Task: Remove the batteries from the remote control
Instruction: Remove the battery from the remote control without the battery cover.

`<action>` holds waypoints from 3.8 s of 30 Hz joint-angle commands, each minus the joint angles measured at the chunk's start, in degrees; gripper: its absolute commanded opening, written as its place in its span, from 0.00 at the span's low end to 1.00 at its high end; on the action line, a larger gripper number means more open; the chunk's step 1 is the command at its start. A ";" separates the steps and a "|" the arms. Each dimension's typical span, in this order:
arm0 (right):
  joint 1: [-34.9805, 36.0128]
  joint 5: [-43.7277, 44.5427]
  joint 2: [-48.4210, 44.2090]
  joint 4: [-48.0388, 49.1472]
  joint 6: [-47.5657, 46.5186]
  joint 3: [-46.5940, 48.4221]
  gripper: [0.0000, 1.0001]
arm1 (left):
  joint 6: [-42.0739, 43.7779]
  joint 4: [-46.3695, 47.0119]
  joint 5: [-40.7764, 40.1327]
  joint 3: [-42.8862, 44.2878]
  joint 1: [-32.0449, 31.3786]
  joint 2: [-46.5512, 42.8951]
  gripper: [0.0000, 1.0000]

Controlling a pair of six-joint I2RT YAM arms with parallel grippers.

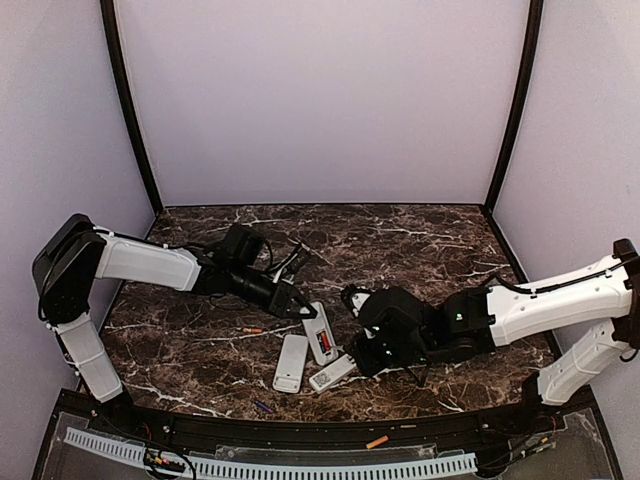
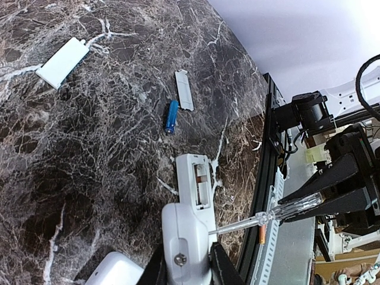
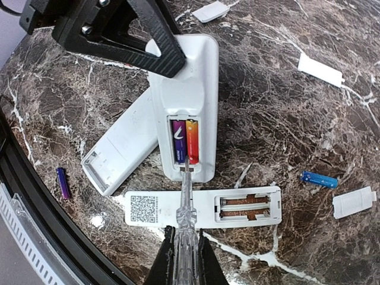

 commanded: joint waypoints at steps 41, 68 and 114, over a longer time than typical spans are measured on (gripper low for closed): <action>0.52 2.22 1.70 0.21 -11.59 3.02 0.00 | 2.33 -3.06 0.39 1.85 -0.31 1.00 0.00; -1.16 0.94 3.25 11.61 -10.27 -2.84 0.00 | 3.37 -4.03 0.06 2.27 -0.36 0.90 0.00; 2.10 10.74 -2.54 1.46 22.81 -0.04 0.00 | 2.12 -7.54 -7.96 3.32 -0.36 0.65 0.00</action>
